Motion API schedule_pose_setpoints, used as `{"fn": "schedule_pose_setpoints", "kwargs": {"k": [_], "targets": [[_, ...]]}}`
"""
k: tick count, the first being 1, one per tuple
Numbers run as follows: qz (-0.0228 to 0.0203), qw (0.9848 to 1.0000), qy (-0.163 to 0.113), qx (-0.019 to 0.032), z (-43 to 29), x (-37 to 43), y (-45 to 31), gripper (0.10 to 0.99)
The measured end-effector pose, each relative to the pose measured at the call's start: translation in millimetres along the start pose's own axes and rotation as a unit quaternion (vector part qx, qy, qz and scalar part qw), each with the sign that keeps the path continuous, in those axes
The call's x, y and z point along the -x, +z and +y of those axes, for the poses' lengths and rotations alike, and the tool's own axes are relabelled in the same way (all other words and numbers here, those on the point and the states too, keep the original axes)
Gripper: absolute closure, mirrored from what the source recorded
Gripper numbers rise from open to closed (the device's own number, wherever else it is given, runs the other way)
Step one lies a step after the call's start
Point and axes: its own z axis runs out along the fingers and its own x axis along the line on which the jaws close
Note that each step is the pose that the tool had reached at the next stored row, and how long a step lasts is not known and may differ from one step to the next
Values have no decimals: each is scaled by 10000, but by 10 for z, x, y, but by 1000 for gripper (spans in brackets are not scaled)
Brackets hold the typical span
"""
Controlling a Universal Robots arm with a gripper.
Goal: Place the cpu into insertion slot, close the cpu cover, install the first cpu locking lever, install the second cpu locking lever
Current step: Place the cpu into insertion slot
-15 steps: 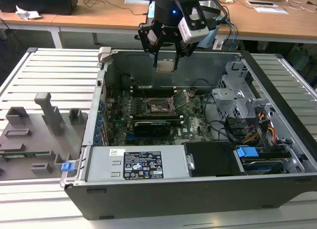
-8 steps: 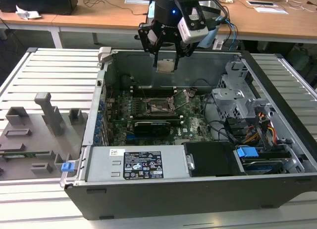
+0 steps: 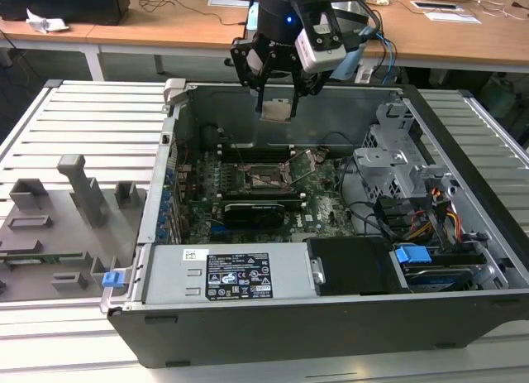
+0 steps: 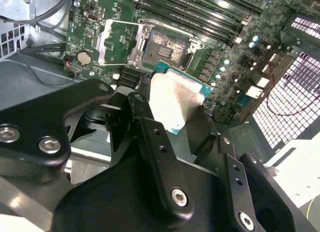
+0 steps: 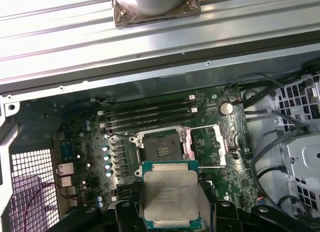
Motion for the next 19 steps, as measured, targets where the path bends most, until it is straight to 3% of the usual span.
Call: {"fn": "schedule_pose_setpoints", "kwargs": {"k": [19], "targets": [[-23, 9997, 255, 5, 0, 0, 0, 561]]}}
